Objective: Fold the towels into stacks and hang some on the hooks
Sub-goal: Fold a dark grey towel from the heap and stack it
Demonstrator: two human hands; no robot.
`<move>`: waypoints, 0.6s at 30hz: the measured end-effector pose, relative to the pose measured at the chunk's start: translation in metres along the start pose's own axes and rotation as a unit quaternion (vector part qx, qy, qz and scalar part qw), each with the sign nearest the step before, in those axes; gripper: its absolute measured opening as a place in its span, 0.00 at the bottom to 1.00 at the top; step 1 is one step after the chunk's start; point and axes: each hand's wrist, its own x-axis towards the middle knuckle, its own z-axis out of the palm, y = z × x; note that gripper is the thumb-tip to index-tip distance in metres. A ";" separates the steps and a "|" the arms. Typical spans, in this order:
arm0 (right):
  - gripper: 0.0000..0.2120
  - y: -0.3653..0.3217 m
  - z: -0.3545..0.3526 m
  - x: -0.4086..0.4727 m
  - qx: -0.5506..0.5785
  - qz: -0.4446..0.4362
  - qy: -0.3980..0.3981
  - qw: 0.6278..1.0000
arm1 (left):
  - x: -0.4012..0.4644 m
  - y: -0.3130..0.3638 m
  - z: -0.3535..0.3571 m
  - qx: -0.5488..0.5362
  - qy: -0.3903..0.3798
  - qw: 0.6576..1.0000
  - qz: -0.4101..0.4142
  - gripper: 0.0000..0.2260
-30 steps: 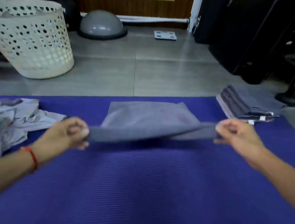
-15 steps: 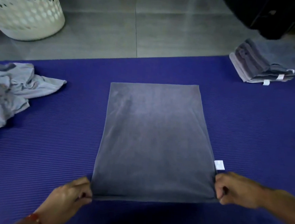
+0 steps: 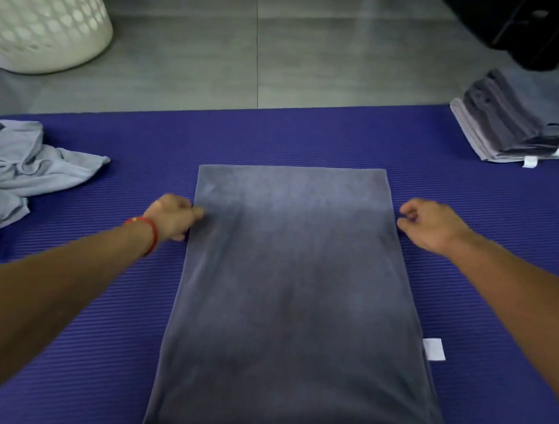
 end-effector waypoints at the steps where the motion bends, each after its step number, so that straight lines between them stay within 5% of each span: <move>1: 0.19 -0.001 0.004 0.016 0.013 0.032 0.007 0.999 | 0.017 0.011 0.002 -0.027 0.012 1.000 -0.011 0.08; 4: 0.25 -0.001 0.023 0.051 0.067 0.084 0.031 0.994 | 0.048 0.034 0.009 -0.081 0.060 0.995 -0.012 0.14; 9: 0.20 -0.020 0.029 0.083 0.063 0.113 0.093 0.987 | 0.078 0.044 0.018 -0.118 0.115 0.986 -0.023 0.12; 16: 0.30 -0.038 0.025 0.120 0.181 0.152 0.116 0.965 | 0.086 0.042 0.010 -0.241 0.091 0.965 -0.041 0.05; 18: 0.25 -0.041 0.025 0.122 0.248 0.133 0.118 0.952 | 0.087 0.039 0.004 -0.254 0.074 0.963 -0.045 0.06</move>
